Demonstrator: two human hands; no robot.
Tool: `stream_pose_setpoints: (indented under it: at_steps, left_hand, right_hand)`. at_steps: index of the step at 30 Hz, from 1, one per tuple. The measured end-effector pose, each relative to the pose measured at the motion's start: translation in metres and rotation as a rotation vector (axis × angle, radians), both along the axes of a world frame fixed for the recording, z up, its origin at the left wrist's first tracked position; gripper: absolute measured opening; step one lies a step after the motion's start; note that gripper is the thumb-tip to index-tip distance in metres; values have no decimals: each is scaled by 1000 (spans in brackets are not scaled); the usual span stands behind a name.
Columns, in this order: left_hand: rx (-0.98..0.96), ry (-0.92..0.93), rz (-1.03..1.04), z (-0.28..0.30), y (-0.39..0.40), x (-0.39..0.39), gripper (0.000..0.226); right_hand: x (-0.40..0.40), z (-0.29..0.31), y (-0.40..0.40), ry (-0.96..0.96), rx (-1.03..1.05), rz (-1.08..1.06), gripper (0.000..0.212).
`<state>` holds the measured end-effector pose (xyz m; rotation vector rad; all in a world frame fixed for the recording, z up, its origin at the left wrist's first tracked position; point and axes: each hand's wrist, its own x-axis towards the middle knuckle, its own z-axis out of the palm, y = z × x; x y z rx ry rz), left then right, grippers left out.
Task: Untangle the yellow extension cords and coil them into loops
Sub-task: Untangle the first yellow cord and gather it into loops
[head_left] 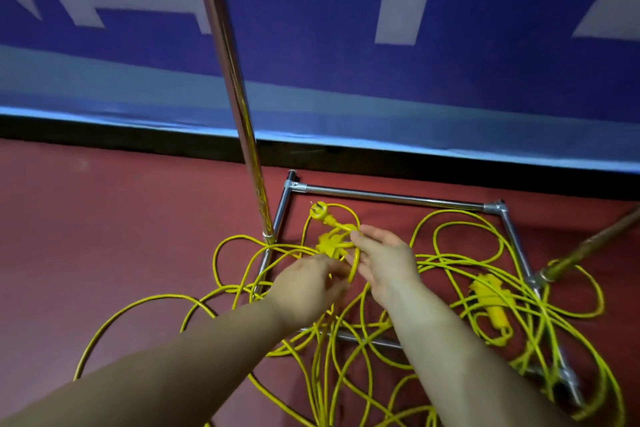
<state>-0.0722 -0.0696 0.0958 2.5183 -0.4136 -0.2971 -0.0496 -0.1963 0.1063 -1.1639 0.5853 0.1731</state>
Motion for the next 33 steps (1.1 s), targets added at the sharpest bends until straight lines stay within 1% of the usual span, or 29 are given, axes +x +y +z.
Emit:
stream_pose_setpoints:
  at_steps: [2, 4, 5, 6, 7, 8, 9, 10, 11, 12, 13, 15, 18, 22, 25, 27, 30, 33]
  left_hand:
    - [43, -25, 15, 25, 1, -19, 20]
    - [-14, -16, 110, 44, 5, -37, 22]
    - [-122, 30, 194, 55, 6, -47, 27]
    - [-307, 117, 310, 65, 6, -55, 31]
    - [-544, 249, 441, 78, 4, -63, 33]
    - [-762, 425, 549, 91, -1, -69, 37]
    - [-941, 597, 606, 104, -7, -75, 43]
    - [-1064, 729, 605, 116, -13, -80, 50]
    - [-1163, 816, 578, 128, -20, -86, 56]
    - [-1234, 862, 541, 141, -28, -93, 60]
    - [-1272, 871, 511, 152, -36, -101, 60]
    - [-1292, 839, 476, 168, -49, -116, 50]
    - [-1340, 824, 416, 183, -62, -133, 40]
    - [-1387, 843, 237, 203, -76, -150, 27]
    - [-1267, 807, 78, 205, -83, -161, 31]
    - [-1196, 745, 9, 202, -79, -166, 38]
    - [-1173, 698, -6, 197, -62, -171, 39]
    - [-1145, 659, 18, 197, -42, -171, 37]
  right_hand:
    - [-24, 27, -10, -48, -93, -12, 17]
    - [-50, 48, -22, -90, -177, -9, 15]
    - [-64, 58, -28, -119, -216, -3, 15]
    - [-76, 68, -35, -152, -244, 2, 16]
    - [-87, 79, -43, -189, -263, 7, 16]
    - [-98, 91, -49, -227, -273, 12, 15]
    - [-108, 104, -55, -262, -275, 23, 15]
    - [-118, 115, -61, -294, -271, 42, 15]
    - [-127, 126, -66, -327, -269, 67, 16]
    - [-136, 137, -70, -358, -269, 88, 17]
    - [-144, 146, -75, -387, -280, 100, 18]
    - [-157, 163, -86, -435, -304, 106, 18]
    - [-173, 186, -105, -447, -299, 140, 19]
    - [-191, 200, -125, -440, -278, 179, 24]
    - [-202, 199, -124, -404, -266, 168, 26]
    - [-207, 196, -119, -391, -340, 198, 26]
    - [-213, 197, -109, -404, -420, 284, 20]
    - [-215, 202, -95, -415, -424, 310, 5]
